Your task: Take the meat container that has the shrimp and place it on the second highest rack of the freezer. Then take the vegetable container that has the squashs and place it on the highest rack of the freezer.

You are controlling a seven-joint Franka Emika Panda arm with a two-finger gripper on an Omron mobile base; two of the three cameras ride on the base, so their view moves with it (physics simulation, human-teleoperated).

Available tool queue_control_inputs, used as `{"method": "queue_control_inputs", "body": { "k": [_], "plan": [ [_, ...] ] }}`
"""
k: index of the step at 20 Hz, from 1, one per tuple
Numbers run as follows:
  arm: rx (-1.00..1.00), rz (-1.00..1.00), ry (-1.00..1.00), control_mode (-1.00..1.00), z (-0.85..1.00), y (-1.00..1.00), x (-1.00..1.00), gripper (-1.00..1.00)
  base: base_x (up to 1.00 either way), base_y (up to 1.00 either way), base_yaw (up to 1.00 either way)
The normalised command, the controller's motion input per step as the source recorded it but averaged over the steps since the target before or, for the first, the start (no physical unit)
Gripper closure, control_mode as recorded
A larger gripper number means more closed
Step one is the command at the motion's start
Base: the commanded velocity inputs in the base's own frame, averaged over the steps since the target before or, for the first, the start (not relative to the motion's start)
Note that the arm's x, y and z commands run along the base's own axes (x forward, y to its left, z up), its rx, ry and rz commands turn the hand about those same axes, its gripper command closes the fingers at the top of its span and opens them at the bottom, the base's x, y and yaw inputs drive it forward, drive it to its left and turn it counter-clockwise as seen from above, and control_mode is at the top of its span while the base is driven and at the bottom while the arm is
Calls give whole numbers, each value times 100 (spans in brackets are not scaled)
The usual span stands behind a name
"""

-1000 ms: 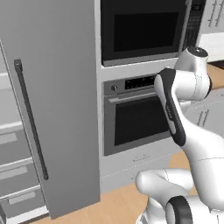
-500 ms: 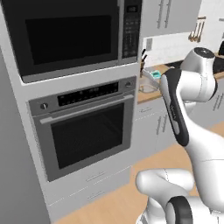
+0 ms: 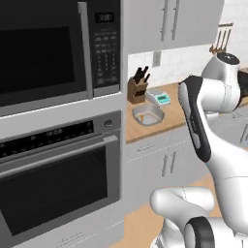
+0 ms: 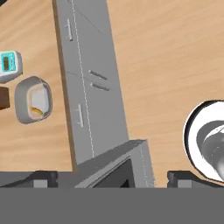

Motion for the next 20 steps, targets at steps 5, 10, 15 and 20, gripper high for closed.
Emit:
{"method": "queue_control_inputs", "body": {
  "k": [5, 10, 15, 20],
  "plan": [
    [0, 0, 0, 100, 0, 0, 0, -100, 100, -80, 24],
    [0, 0, 0, 100, 0, 0, 0, -100, 90, -63, 35],
    [0, 0, 0, 100, 0, 0, 0, -100, 52, -37, 33],
    [0, 0, 0, 100, 0, 0, 0, -100, 9, -1, 17]
  ]
}}
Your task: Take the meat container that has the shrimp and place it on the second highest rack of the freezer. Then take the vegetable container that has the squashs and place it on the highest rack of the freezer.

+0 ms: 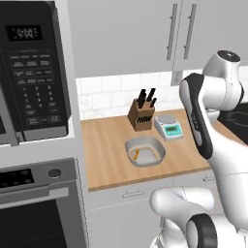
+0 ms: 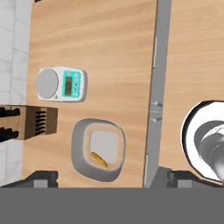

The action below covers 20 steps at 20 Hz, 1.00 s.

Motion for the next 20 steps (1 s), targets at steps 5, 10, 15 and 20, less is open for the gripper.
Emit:
{"method": "queue_control_inputs", "body": {
  "k": [5, 10, 15, 20],
  "plan": [
    [2, 13, 8, -100, -44, -9, 52, -100, 7, 0, 3],
    [0, 18, 41, -100, -100, -26, 95, -100, 0, 0, 0],
    [0, 21, 32, -100, -100, -7, 25, -100, 0, 0, 0],
    [0, 9, 21, -100, -100, 22, 0, -100, 0, 0, 0]
  ]
}}
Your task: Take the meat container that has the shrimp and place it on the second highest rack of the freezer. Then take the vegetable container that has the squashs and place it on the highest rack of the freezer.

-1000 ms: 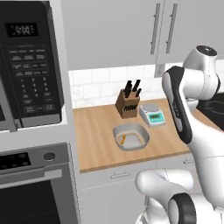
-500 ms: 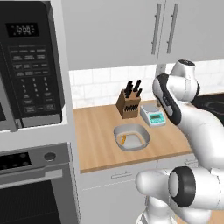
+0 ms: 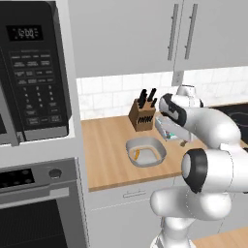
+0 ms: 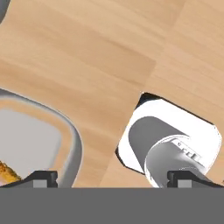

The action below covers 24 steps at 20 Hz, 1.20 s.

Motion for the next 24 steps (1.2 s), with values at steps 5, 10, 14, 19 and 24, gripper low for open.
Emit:
{"method": "queue_control_inputs", "body": {
  "k": [5, 10, 14, 19, 24],
  "plan": [
    [0, 3, 4, -100, -99, 41, -8, -100, 0, 0, 0],
    [0, 3, -2, -100, -72, 37, 1, -100, 0, 0, 0],
    [0, 0, -6, -100, -23, 12, 30, -100, 0, 0, 0],
    [0, 0, -6, -100, -21, 1, 7, -100, 0, 0, 0],
    [0, 0, 0, -100, -35, 3, 2, -100, 0, 0, 0]
  ]
}}
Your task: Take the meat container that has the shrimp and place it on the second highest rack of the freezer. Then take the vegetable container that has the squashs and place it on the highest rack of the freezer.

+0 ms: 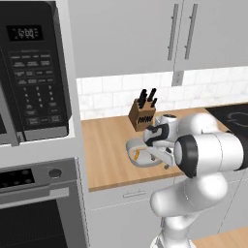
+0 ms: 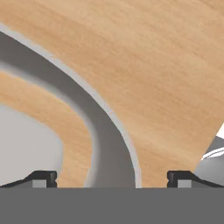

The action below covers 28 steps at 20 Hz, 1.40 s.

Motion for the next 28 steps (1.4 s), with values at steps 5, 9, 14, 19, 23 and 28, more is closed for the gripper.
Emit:
{"method": "queue_control_inputs", "body": {
  "k": [5, 9, 14, 19, 23, 28],
  "plan": [
    [0, 0, -1, -100, -14, 1, 8, -100, 0, 0, 0],
    [0, 0, 0, -100, -13, 3, 0, 100, 0, 0, 0],
    [0, 0, 9, -100, -16, 3, 0, 100, 0, 0, 0],
    [2, 0, -4, -100, -7, 0, -31, 100, 0, 0, 0],
    [6, 0, -24, -100, 56, 0, -81, 100, 0, 0, 0],
    [8, 0, -18, -100, 100, 0, -87, 100, 0, 0, 0]
  ]
}}
